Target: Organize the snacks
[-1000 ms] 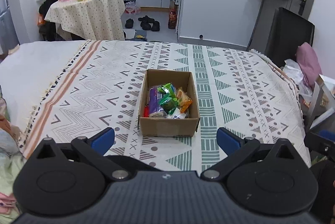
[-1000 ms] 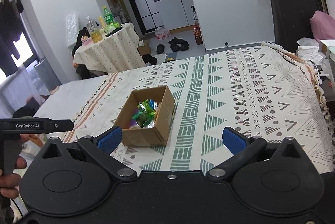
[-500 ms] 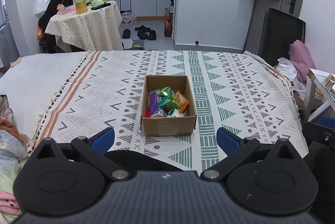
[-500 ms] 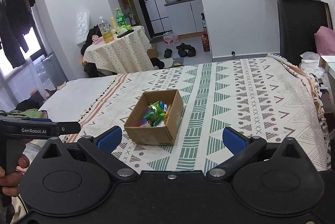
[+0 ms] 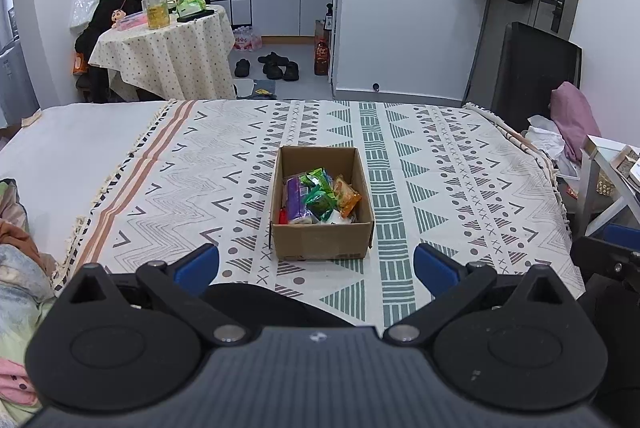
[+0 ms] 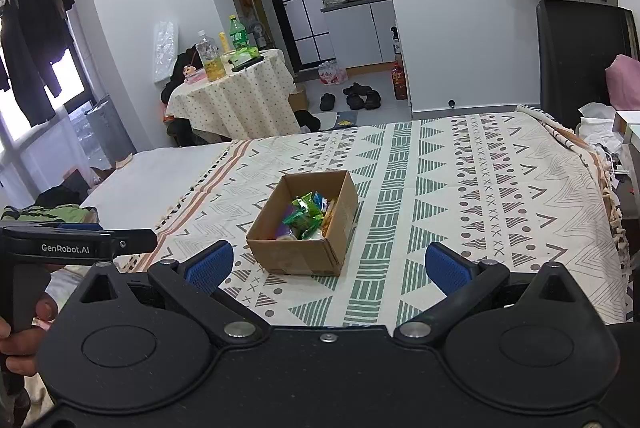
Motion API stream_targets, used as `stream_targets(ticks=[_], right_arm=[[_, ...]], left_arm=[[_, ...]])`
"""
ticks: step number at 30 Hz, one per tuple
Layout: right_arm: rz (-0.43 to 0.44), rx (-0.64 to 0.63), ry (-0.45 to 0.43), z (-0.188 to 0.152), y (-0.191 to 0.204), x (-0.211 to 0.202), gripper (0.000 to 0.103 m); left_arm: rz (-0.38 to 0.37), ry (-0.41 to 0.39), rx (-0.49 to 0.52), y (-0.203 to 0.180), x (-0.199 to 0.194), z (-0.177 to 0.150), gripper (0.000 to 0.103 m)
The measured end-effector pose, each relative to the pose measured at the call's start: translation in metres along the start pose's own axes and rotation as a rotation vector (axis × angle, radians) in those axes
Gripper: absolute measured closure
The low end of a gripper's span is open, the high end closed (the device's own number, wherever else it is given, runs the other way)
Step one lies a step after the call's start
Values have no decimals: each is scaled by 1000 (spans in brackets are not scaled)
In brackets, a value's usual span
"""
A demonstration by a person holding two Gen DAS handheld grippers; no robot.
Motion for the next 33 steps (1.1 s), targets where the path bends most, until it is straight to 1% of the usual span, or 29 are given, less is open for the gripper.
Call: stream_targets(ticks=[33], right_arm=[[0, 1, 2, -1, 7, 0, 0]], left_arm=[[-4, -6, 0, -5, 0, 0, 0]])
Point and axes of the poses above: each gripper's, at about its wrist camera, not at the fingertips, and x roughly the way its jaws point, y to its left, z to its top, the point moved 6 cm from there along x, roughly the way its jaws point, and after that the axes turned 3 degrees about -x, right-handed, at the moved point
